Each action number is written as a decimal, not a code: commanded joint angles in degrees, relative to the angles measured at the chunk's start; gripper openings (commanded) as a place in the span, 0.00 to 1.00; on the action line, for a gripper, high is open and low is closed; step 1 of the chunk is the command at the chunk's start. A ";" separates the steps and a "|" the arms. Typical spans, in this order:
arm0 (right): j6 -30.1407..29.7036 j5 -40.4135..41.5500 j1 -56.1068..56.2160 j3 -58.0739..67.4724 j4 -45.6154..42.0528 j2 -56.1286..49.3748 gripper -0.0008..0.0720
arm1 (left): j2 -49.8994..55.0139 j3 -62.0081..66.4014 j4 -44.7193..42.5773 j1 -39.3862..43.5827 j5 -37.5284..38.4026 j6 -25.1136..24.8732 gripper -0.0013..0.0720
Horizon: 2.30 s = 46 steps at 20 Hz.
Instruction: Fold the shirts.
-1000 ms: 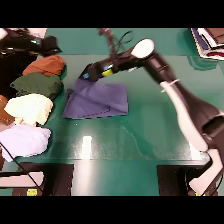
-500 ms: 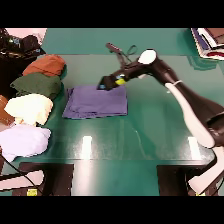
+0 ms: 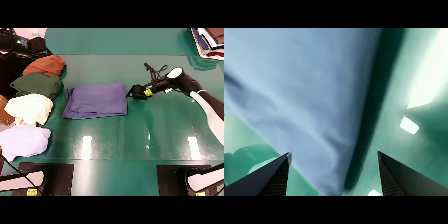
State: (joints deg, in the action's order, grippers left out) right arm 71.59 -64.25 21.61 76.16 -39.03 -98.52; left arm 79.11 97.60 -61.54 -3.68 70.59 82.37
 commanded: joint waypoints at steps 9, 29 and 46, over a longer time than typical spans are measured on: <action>0.44 -0.63 7.58 17.18 3.34 -14.69 0.03 | 0.07 -0.07 0.70 5.49 -0.50 -0.09 0.05; 11.61 5.97 -68.87 -23.04 -21.66 37.75 0.03 | 0.00 -0.07 0.70 5.49 0.79 0.17 0.05; 11.91 -3.41 -64.39 -13.90 -29.88 43.34 0.76 | 0.00 -0.07 0.66 5.46 1.07 0.13 0.05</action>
State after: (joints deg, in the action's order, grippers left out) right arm 83.46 -63.64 -49.84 58.04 -69.71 -55.27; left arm 79.15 97.56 -60.88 1.78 71.57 82.52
